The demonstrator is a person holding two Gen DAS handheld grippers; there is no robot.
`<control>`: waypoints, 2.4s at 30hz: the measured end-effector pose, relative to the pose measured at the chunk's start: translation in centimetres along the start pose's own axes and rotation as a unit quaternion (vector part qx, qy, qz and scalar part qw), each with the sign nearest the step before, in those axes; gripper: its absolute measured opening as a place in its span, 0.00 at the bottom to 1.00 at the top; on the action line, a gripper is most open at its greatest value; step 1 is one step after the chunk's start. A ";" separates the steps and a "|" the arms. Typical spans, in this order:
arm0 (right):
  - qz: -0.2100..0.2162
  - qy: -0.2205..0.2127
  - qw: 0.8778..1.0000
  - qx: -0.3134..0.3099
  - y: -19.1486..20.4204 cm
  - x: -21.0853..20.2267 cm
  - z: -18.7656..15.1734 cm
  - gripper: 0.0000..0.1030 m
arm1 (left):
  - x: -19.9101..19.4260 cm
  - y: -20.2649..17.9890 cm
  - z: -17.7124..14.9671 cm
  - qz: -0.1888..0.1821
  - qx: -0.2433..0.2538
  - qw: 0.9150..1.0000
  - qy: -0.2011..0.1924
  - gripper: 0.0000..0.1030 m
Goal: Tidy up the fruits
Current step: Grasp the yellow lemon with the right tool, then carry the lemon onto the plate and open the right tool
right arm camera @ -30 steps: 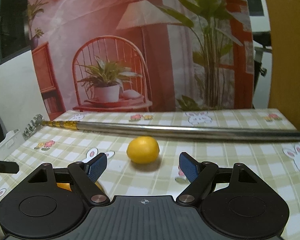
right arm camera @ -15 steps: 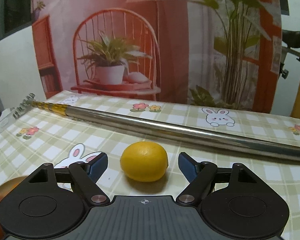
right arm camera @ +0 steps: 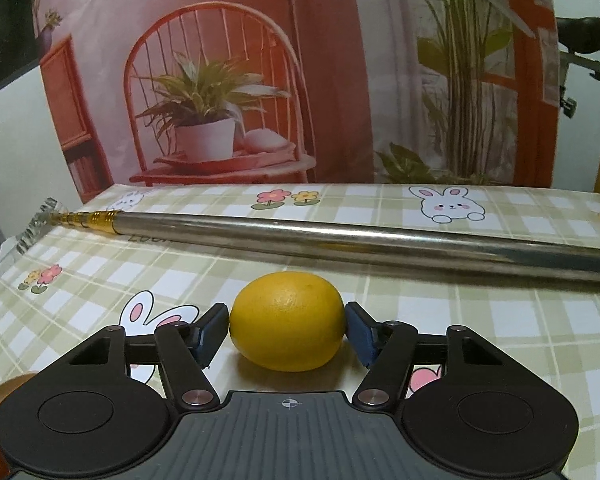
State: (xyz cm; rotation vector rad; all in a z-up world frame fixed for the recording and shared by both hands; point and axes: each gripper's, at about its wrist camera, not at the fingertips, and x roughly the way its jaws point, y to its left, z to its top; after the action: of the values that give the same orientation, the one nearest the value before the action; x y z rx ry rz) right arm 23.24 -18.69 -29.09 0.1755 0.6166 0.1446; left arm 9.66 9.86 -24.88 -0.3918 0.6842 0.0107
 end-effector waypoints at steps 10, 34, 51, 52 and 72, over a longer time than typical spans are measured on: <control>0.021 -0.016 0.999 0.025 -0.8 -2.7 -1.8 0.57 | 0.3 -0.5 -0.3 0.003 0.011 1.000 0.006 0.79; 0.082 -0.033 0.996 -0.007 4.5 -13.3 -3.4 0.56 | -1.3 -2.9 -0.7 -0.020 0.042 0.999 0.001 0.79; 0.119 -0.005 0.987 -0.111 10.5 -15.1 -4.6 0.56 | -3.8 -2.8 -0.6 -0.012 0.038 0.999 -0.017 0.79; 0.117 -0.002 0.986 -0.117 10.7 -15.0 -4.7 0.56 | -3.9 -2.7 -0.6 -0.012 0.036 0.999 -0.019 0.79; 0.106 0.018 0.987 -0.124 11.4 -15.0 -4.9 0.57 | -4.8 -2.0 -0.5 -0.011 0.020 0.999 -0.026 0.79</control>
State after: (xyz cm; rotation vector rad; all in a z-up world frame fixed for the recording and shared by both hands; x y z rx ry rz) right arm 7.32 -9.81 -22.28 -0.0028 0.6106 0.4281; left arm 5.94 8.37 -21.58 -0.3587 0.6279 -0.0131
